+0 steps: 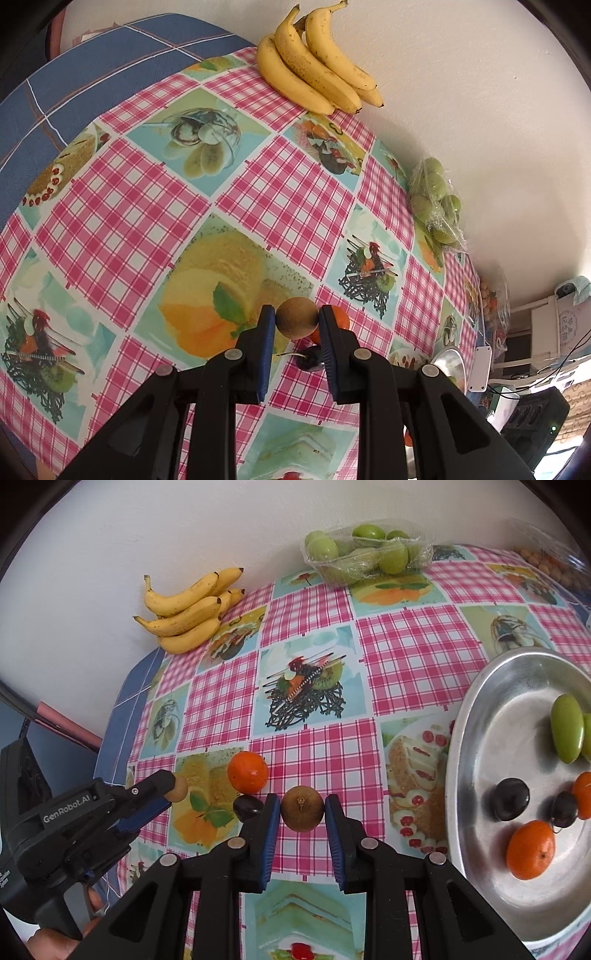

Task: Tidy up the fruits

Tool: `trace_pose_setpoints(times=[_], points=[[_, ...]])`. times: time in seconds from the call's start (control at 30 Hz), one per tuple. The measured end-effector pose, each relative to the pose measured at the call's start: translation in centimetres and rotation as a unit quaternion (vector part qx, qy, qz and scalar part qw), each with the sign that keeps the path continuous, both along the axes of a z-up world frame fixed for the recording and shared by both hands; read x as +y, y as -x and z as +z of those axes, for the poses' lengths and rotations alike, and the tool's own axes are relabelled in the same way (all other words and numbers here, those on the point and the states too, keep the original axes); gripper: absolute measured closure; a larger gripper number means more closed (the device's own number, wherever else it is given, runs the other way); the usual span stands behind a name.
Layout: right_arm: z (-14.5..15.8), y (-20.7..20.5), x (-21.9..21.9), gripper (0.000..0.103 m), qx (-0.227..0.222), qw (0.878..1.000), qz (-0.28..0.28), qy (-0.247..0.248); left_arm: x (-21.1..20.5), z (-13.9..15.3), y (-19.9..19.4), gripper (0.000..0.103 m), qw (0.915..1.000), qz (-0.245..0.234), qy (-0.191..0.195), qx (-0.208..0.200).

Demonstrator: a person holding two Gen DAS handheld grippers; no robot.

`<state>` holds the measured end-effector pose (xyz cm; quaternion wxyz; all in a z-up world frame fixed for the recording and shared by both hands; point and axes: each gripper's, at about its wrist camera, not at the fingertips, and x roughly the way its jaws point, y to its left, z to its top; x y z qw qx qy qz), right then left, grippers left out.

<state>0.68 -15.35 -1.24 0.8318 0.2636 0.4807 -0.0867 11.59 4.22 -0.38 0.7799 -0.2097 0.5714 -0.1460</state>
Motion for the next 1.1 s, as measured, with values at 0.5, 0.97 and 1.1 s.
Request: trace_pose_setpoints(times=[0.5,0.97,1.1], points=[[2.6,1.5,0.0,0.076,-0.019,1.0,0.009,0.007,-1.1,1.3,1.0,0.078,0.9996,-0.005,-0.016,-0.022],[2.4,2.5,-3.0,0.076,-0.011,1.0,-0.028,-0.002,-3.6,1.5,1.8,0.078,0.9984,-0.031,-0.037,-0.03],[2.5,2.9,-4.3,0.076,-0.013,0.999,-0.047,-0.003,-4.7,1.8,2.3,0.078,0.9973,-0.046,-0.043,-0.036]])
